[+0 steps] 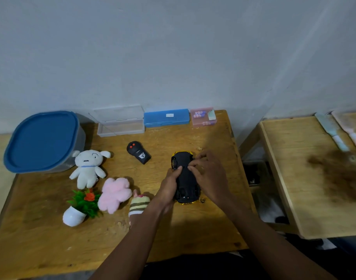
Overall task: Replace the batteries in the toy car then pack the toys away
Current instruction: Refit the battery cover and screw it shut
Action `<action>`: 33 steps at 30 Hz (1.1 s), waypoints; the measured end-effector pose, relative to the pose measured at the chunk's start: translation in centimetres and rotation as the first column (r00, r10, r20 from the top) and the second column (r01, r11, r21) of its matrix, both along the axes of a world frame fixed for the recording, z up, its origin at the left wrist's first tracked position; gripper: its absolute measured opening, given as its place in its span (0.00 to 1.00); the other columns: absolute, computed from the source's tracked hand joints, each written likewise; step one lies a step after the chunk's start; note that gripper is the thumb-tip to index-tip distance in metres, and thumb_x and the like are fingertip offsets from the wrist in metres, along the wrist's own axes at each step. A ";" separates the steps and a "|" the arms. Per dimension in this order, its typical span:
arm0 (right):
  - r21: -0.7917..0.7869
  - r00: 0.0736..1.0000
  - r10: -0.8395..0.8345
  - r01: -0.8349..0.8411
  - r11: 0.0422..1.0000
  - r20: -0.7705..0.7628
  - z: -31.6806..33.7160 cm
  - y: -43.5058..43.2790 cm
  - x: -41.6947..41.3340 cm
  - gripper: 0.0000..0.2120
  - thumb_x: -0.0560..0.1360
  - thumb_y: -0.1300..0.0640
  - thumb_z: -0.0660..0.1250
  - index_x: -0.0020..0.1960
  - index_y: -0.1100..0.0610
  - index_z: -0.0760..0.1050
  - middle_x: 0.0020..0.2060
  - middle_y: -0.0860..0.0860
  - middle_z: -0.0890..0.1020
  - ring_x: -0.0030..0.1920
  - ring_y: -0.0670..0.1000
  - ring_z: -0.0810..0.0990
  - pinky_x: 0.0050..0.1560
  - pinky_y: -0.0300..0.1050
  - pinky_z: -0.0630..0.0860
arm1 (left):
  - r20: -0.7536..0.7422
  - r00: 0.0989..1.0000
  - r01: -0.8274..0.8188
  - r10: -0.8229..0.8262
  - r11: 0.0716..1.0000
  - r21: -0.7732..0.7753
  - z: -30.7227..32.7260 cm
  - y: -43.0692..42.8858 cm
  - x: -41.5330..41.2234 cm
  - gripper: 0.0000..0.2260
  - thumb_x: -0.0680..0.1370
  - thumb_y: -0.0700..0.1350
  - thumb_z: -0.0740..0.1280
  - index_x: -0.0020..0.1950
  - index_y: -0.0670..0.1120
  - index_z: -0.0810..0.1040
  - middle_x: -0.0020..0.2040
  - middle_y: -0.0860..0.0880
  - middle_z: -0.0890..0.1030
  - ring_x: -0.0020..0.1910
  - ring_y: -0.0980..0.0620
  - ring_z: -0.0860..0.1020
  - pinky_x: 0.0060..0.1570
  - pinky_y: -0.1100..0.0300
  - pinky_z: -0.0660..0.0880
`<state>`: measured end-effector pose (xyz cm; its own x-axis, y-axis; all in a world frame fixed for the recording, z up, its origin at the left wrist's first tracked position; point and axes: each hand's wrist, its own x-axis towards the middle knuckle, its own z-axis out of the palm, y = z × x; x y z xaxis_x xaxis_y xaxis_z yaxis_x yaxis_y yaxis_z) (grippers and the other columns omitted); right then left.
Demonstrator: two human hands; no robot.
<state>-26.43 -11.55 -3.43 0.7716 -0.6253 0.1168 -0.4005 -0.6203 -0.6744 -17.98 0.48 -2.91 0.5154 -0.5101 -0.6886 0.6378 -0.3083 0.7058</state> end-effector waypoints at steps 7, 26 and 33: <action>0.020 1.000 0.011 -0.010 1.000 -0.021 0.7 0.0 0.3 0.04 0.74 0.52 0.73 0.45 0.51 0.85 0.48 0.46 0.78 0.52 0.45 0.75 0.47 0.38 0.73 | 0.071 0.997 0.025 -0.025 1.000 -0.012 0.5 0.3 0.1 0.13 0.84 0.51 0.60 0.66 0.46 0.70 0.60 0.43 0.79 0.57 0.45 0.80 0.52 0.50 0.80; 0.084 0.993 0.107 -0.111 0.990 0.051 0.9 -0.4 0.3 0.05 0.73 0.55 0.74 0.49 0.50 0.86 0.52 0.46 0.78 0.58 0.49 0.76 0.55 0.43 0.73 | -0.049 0.997 -0.063 0.059 0.994 -0.094 0.8 1.2 0.2 0.13 0.84 0.51 0.61 0.67 0.49 0.73 0.61 0.41 0.81 0.58 0.39 0.81 0.58 0.40 0.78; 0.128 0.989 0.128 -0.136 0.982 0.073 1.5 -1.0 0.7 0.05 0.72 0.56 0.75 0.47 0.50 0.86 0.50 0.44 0.77 0.55 0.45 0.76 0.56 0.48 0.75 | -0.060 0.997 -0.063 0.055 0.990 -0.125 0.9 1.3 0.0 0.14 0.84 0.51 0.60 0.68 0.47 0.72 0.59 0.41 0.82 0.55 0.41 0.82 0.57 0.40 0.78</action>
<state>-25.70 -12.56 -1.94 0.8420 -0.5317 0.0919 -0.2743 -0.5684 -0.7757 -17.96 1.74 -1.99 0.5093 -0.5651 -0.6490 0.6922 -0.1790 0.6991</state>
